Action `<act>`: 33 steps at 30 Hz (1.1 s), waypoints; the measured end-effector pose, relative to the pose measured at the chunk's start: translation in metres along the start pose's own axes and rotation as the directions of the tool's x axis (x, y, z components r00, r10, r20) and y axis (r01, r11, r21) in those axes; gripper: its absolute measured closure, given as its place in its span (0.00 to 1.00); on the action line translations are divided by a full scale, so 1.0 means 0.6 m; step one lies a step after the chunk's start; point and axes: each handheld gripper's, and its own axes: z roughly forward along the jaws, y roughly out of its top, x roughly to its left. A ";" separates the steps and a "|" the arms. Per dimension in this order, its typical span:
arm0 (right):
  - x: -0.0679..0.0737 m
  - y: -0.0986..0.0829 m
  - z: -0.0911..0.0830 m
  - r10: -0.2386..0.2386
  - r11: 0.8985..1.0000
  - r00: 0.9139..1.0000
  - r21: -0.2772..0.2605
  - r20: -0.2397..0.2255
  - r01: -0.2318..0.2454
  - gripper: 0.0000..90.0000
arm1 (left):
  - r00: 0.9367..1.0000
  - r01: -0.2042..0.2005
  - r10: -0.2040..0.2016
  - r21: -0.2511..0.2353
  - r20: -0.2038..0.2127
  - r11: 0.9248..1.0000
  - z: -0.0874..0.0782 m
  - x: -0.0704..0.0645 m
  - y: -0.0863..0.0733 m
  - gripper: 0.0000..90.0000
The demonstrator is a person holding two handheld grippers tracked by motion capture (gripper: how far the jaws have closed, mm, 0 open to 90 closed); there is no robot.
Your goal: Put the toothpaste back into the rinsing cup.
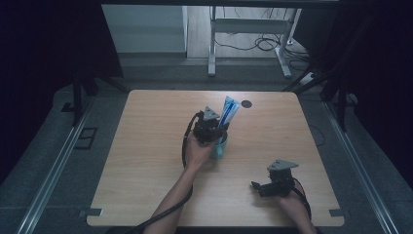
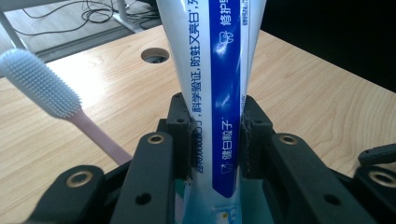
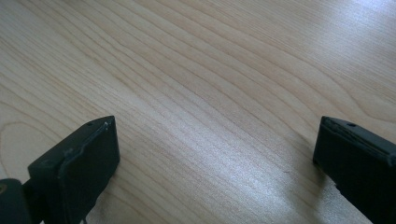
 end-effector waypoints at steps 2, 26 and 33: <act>0.000 0.000 0.000 0.000 1.000 1.000 0.000 0.000 0.000 0.00 | 1.000 0.004 -0.004 -0.001 0.001 1.000 0.000 0.001 -0.001 0.79; 0.000 0.000 0.000 -0.001 1.000 1.000 0.000 0.001 0.001 0.00 | 1.000 0.020 -0.020 0.049 -0.003 0.999 0.003 0.009 -0.021 0.77; 0.000 0.000 0.000 0.000 1.000 1.000 0.001 0.000 0.000 0.00 | 0.999 0.030 -0.032 0.058 0.017 0.998 0.001 0.014 -0.023 0.75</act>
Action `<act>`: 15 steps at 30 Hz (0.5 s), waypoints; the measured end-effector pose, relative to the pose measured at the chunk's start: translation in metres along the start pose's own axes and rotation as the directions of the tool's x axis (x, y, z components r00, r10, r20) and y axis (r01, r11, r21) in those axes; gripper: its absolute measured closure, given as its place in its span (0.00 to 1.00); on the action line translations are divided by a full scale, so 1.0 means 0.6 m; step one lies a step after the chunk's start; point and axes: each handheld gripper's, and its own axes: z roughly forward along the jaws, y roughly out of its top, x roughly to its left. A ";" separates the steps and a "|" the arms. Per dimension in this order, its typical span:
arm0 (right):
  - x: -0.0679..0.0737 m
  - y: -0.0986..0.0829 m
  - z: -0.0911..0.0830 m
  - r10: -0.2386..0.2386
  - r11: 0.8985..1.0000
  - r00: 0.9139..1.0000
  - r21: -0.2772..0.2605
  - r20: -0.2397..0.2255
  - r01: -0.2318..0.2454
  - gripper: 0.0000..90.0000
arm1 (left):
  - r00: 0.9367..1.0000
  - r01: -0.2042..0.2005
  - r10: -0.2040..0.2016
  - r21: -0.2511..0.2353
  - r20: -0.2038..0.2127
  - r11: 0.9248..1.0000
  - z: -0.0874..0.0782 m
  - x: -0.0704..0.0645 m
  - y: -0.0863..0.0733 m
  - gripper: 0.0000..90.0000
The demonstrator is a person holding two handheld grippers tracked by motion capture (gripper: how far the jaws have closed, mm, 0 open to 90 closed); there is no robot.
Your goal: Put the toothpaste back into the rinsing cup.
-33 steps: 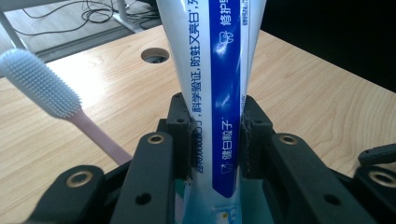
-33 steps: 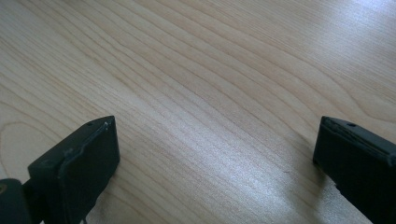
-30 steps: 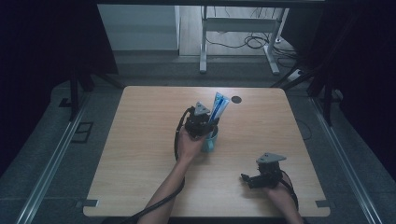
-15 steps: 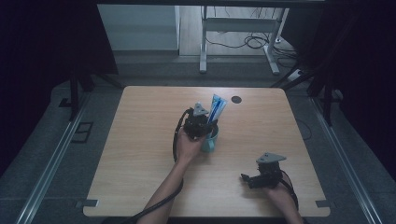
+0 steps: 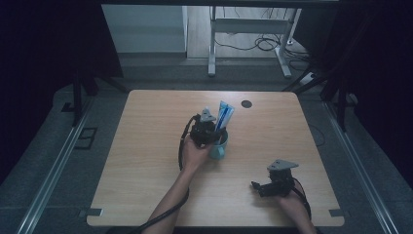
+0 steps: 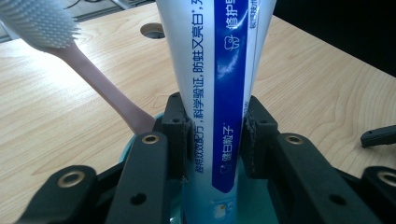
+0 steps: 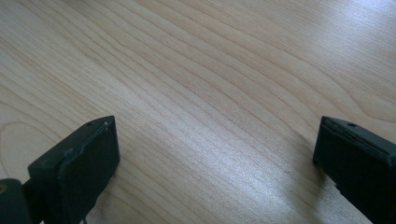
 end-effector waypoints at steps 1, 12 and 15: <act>0.000 0.000 0.000 0.000 1.000 1.000 0.000 0.000 0.000 0.00 | 1.000 0.003 -0.003 0.000 -0.002 1.000 0.000 -0.001 0.000 0.75; 0.000 0.000 0.000 -0.001 1.000 1.000 0.000 0.000 0.001 0.00 | 1.000 -0.020 0.020 0.000 -0.016 1.000 -0.004 -0.011 0.005 0.65; 0.000 0.000 0.000 -0.001 1.000 1.000 0.000 0.000 0.001 0.00 | 0.999 -0.031 0.031 -0.005 -0.019 1.000 -0.007 -0.014 0.006 0.62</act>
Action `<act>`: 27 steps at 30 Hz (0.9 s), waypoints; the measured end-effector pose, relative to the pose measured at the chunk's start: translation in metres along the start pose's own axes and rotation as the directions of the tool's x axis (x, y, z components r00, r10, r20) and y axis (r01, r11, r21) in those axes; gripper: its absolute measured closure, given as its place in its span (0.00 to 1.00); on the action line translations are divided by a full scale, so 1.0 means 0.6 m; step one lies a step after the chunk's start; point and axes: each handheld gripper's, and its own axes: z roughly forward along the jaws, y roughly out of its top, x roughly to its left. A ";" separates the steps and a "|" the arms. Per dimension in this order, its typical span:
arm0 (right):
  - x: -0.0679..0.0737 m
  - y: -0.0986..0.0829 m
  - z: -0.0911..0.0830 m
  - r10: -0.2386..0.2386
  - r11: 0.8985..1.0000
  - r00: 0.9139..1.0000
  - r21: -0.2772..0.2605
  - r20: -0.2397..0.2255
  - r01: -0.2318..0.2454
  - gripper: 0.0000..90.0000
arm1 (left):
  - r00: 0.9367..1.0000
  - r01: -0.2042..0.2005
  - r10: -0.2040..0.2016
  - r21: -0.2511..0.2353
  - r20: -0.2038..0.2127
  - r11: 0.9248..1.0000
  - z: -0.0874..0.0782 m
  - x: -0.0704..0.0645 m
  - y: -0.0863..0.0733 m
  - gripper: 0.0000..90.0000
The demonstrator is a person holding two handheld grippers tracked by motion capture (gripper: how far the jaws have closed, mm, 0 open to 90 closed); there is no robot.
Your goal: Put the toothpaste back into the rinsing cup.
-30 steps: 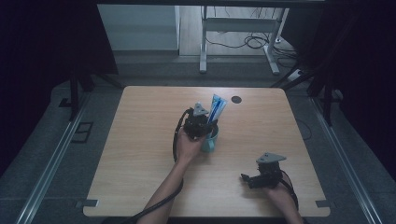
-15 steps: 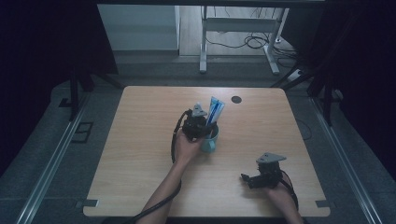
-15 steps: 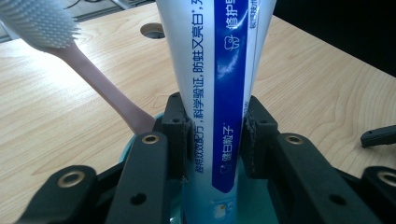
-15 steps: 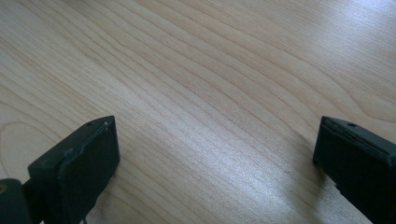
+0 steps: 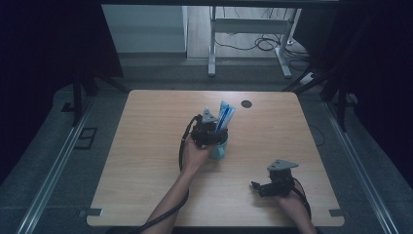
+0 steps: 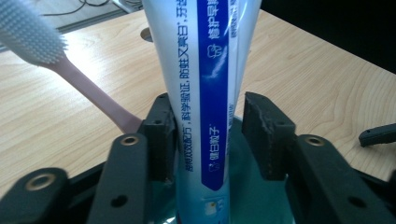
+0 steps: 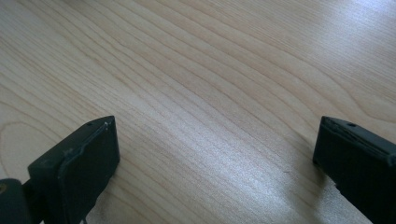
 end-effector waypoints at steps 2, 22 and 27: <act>0.000 0.000 0.000 0.000 1.000 1.000 0.000 0.000 0.000 0.00 | 1.000 0.003 -0.003 -0.007 -0.009 1.000 -0.003 -0.004 0.002 0.58; 0.000 0.000 0.000 0.001 1.000 1.000 0.001 0.000 -0.001 0.00 | 1.000 -0.026 0.026 -0.007 0.005 1.000 -0.029 -0.013 0.010 0.31; 0.000 0.000 0.000 0.001 1.000 1.000 0.001 0.000 -0.001 0.00 | 0.999 -0.030 0.030 0.004 0.012 1.000 -0.033 -0.017 0.010 0.24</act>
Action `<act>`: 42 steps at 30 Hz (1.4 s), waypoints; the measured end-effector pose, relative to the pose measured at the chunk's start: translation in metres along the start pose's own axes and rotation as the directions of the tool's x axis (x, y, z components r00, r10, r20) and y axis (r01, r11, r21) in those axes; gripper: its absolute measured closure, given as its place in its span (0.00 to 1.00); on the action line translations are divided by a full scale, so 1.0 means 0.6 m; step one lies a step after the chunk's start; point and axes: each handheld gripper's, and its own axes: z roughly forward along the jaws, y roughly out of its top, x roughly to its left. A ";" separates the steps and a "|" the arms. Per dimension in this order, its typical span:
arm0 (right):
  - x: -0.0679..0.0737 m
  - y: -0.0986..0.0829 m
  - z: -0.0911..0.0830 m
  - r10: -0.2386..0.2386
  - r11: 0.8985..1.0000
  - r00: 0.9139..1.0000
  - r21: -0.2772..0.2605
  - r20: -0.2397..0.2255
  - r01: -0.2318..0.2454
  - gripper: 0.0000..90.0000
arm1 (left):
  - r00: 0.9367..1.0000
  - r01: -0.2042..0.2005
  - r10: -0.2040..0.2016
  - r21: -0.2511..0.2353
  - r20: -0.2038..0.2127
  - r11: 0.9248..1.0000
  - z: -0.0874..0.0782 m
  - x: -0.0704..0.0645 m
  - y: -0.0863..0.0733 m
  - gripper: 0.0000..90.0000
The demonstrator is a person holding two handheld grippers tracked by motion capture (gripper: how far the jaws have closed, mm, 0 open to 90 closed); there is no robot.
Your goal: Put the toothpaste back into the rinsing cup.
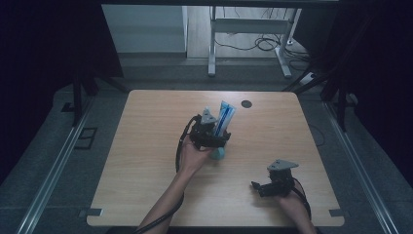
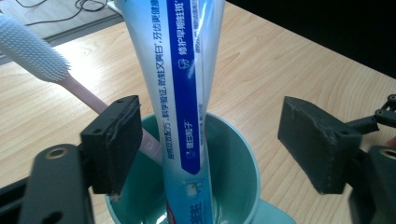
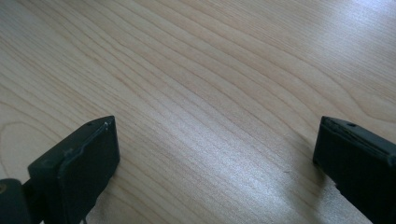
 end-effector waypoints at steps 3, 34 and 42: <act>0.000 0.000 0.000 0.000 1.000 1.000 0.000 0.000 0.000 0.00 | 1.000 -0.015 0.015 0.017 0.007 1.000 -0.002 -0.003 0.000 0.21; 0.000 0.000 0.000 0.000 1.000 1.000 0.000 -0.001 0.000 0.00 | 1.000 -0.013 0.013 0.004 0.016 1.000 -0.049 -0.005 -0.020 0.04; 0.000 0.000 0.000 0.001 1.000 1.000 0.000 0.000 -0.001 0.00 | 1.000 -0.024 0.024 -0.006 0.004 1.000 -0.064 -0.003 -0.030 0.01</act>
